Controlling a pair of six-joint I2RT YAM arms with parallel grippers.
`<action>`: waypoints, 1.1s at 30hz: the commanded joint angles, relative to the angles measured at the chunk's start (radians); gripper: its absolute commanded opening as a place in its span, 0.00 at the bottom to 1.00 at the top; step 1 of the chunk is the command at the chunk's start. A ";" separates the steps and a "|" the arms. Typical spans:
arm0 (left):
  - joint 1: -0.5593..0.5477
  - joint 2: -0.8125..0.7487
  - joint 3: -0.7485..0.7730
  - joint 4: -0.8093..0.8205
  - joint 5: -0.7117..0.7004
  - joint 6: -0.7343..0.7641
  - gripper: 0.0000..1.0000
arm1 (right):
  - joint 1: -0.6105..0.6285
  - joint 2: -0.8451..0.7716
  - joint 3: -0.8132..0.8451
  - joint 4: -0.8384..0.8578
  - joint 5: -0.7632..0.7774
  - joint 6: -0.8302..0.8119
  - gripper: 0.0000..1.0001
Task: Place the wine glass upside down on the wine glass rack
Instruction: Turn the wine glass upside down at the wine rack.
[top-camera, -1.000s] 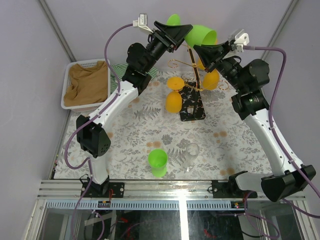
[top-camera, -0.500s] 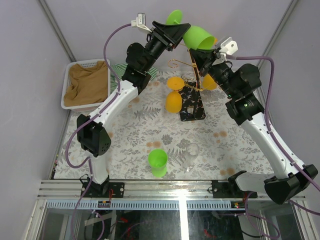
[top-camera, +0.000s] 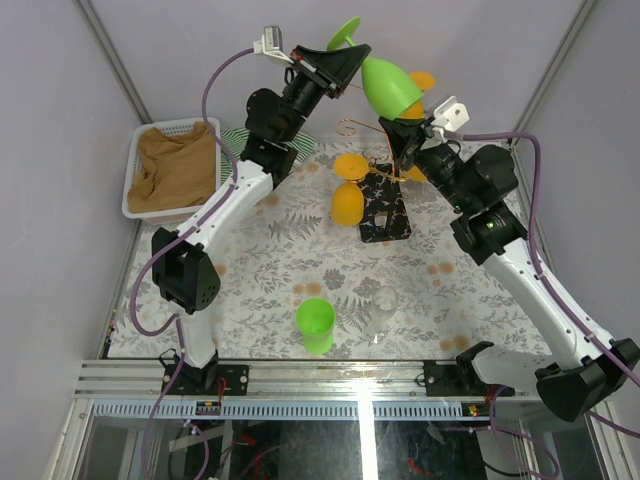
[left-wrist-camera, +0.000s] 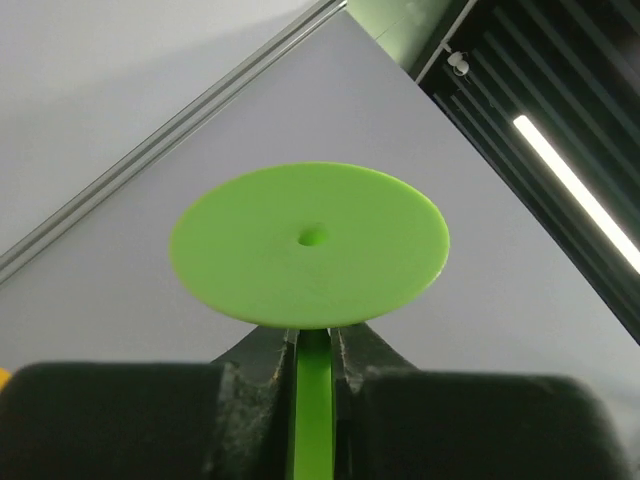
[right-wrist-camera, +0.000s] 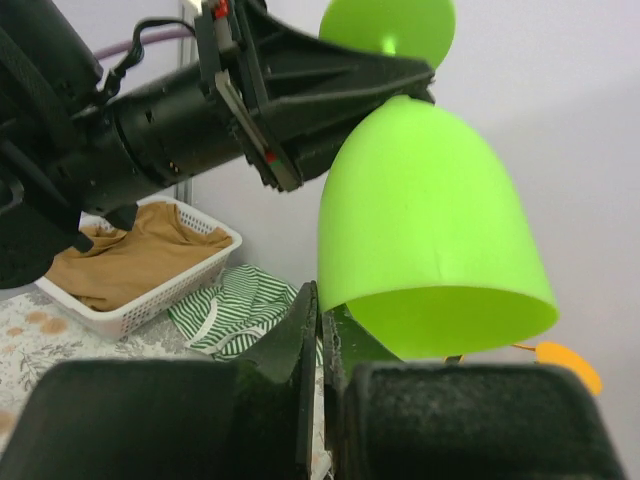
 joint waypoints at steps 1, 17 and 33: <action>0.012 -0.014 -0.009 0.094 -0.013 0.069 0.00 | 0.022 -0.013 -0.001 0.050 -0.015 0.002 0.00; 0.034 -0.021 0.032 0.088 0.030 0.121 0.00 | 0.027 -0.049 -0.018 0.004 0.090 -0.020 0.46; 0.077 -0.088 0.264 -0.568 0.244 0.795 0.00 | 0.025 -0.019 0.099 -0.370 0.607 -0.067 0.99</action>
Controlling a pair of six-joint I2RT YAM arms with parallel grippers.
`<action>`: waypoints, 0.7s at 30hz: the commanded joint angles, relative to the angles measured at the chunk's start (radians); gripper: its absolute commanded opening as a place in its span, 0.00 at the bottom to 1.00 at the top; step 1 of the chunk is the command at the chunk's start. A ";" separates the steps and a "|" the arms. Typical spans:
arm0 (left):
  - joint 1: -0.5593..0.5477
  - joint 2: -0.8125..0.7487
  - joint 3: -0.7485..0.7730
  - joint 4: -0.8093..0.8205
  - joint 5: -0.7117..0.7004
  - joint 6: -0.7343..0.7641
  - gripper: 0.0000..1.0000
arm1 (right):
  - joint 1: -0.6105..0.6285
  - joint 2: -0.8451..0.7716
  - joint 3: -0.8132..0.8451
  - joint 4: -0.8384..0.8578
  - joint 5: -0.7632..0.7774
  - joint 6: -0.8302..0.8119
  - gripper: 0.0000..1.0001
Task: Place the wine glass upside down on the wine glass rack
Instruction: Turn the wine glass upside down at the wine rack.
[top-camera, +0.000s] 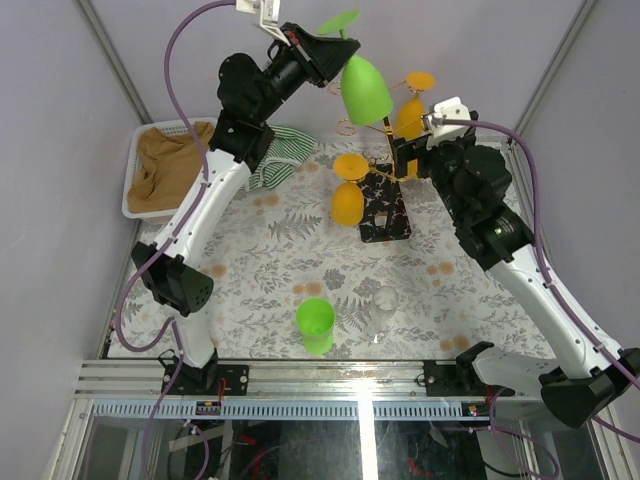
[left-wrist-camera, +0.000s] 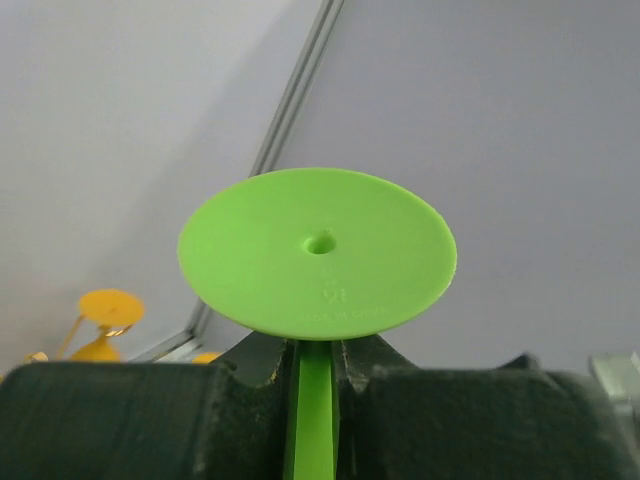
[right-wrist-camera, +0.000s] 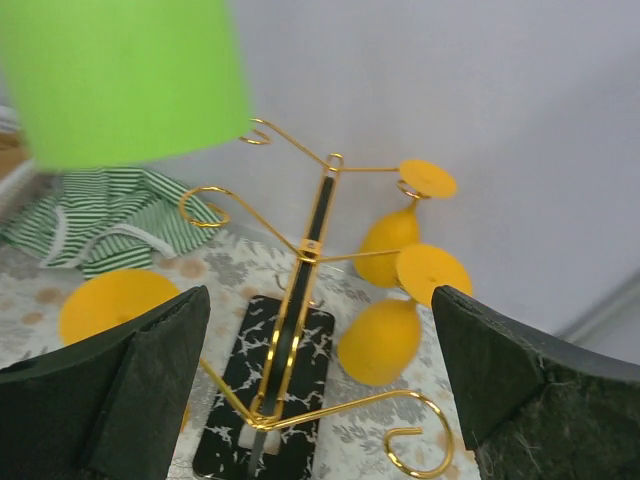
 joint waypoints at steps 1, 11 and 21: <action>0.009 -0.056 0.036 -0.268 0.077 0.290 0.00 | -0.002 0.059 0.152 -0.122 0.244 -0.007 0.99; -0.063 -0.237 -0.174 -0.368 0.262 0.499 0.00 | -0.239 0.273 0.529 -0.443 0.344 0.135 0.99; -0.353 -0.333 -0.419 -0.318 0.063 0.669 0.00 | -0.391 0.359 0.682 -0.550 0.234 0.212 0.99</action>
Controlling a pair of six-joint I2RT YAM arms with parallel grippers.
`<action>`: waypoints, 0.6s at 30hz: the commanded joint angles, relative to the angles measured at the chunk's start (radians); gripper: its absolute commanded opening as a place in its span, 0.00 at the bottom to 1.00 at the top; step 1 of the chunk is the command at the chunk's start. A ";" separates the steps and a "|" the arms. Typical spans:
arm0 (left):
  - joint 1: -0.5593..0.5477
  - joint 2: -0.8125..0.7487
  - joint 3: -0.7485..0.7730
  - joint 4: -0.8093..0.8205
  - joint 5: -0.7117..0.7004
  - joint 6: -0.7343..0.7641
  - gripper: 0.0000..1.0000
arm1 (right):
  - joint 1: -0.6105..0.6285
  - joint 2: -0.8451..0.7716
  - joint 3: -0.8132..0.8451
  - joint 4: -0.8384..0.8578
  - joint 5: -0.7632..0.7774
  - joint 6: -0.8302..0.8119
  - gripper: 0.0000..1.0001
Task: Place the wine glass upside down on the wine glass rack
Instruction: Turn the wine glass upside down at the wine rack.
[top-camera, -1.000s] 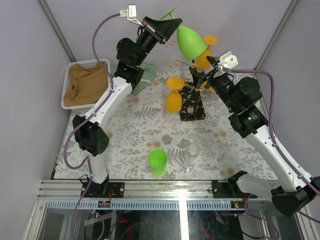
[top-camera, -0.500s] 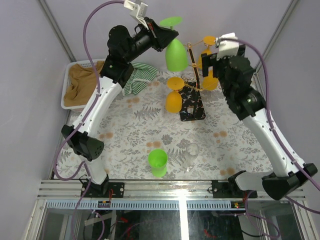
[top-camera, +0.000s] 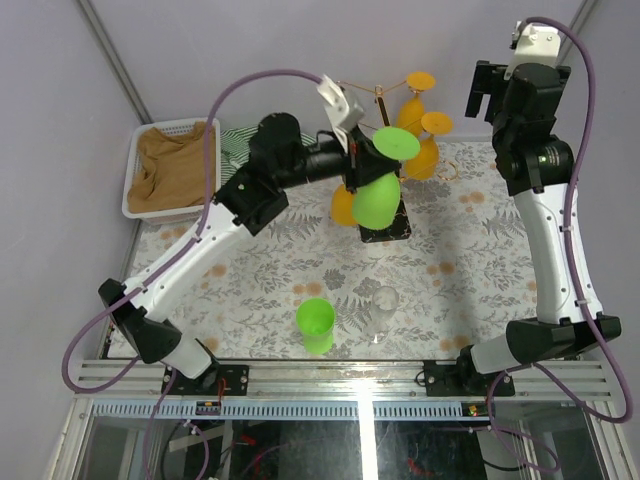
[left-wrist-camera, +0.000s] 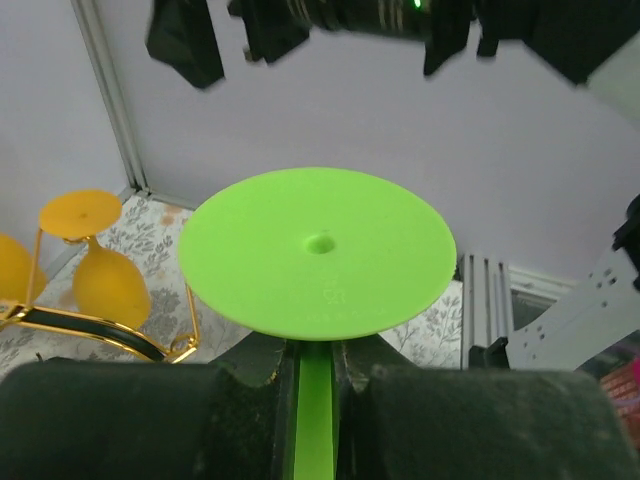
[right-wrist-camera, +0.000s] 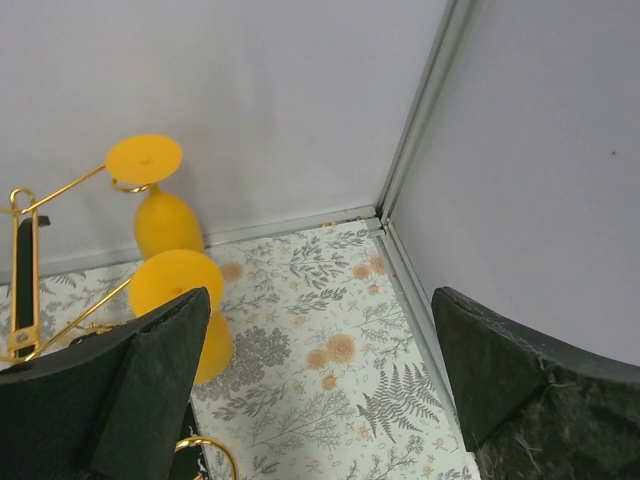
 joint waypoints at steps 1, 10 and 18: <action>-0.107 -0.026 -0.103 0.085 -0.160 0.125 0.00 | -0.057 0.032 0.078 -0.048 -0.063 0.052 0.99; -0.178 0.037 -0.267 0.375 -0.363 0.078 0.00 | -0.108 0.030 0.049 -0.020 -0.116 0.056 0.99; -0.221 0.141 -0.283 0.523 -0.423 0.011 0.00 | -0.133 0.006 0.017 -0.008 -0.108 0.025 0.99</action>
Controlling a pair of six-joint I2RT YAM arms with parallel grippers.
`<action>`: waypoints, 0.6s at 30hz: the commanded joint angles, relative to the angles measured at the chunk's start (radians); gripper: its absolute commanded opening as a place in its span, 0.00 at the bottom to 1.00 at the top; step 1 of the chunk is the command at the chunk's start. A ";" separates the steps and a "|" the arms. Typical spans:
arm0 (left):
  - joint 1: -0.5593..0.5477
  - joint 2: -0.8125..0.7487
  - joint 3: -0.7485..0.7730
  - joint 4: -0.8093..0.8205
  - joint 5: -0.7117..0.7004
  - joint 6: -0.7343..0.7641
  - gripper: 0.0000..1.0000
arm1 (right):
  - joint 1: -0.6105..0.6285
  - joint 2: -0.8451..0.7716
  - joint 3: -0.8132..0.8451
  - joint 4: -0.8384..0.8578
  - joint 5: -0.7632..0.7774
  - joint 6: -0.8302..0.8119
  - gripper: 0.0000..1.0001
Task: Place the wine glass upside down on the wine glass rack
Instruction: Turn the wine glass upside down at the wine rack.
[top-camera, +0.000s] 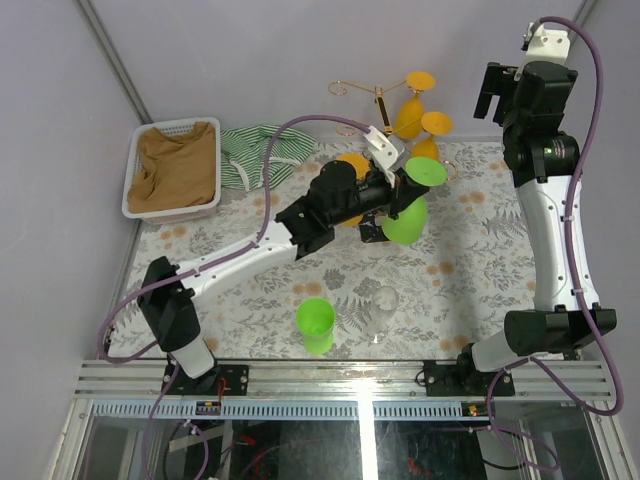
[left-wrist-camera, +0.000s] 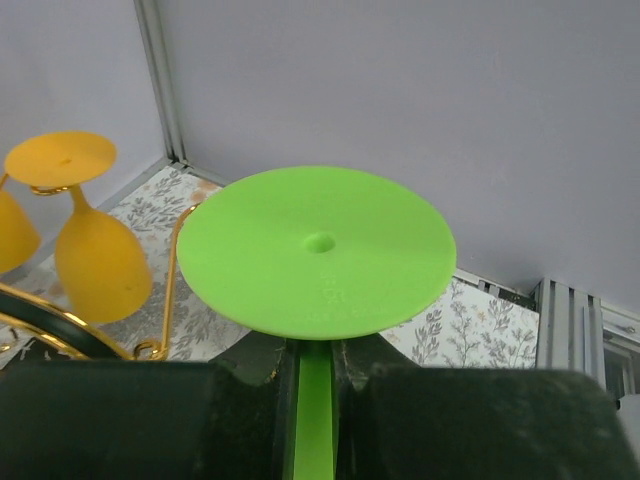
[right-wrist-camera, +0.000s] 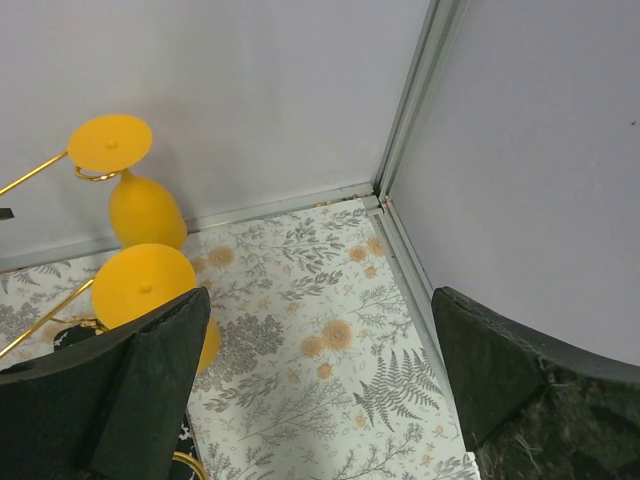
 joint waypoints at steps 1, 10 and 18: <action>-0.031 0.037 -0.034 0.237 -0.096 -0.064 0.00 | -0.019 -0.045 -0.005 0.033 -0.013 -0.027 0.99; -0.094 0.085 -0.135 0.426 -0.343 -0.051 0.00 | -0.031 -0.036 0.004 0.040 -0.051 -0.028 0.99; -0.140 0.154 -0.131 0.487 -0.531 -0.002 0.00 | -0.032 -0.027 -0.009 0.052 -0.057 -0.034 0.99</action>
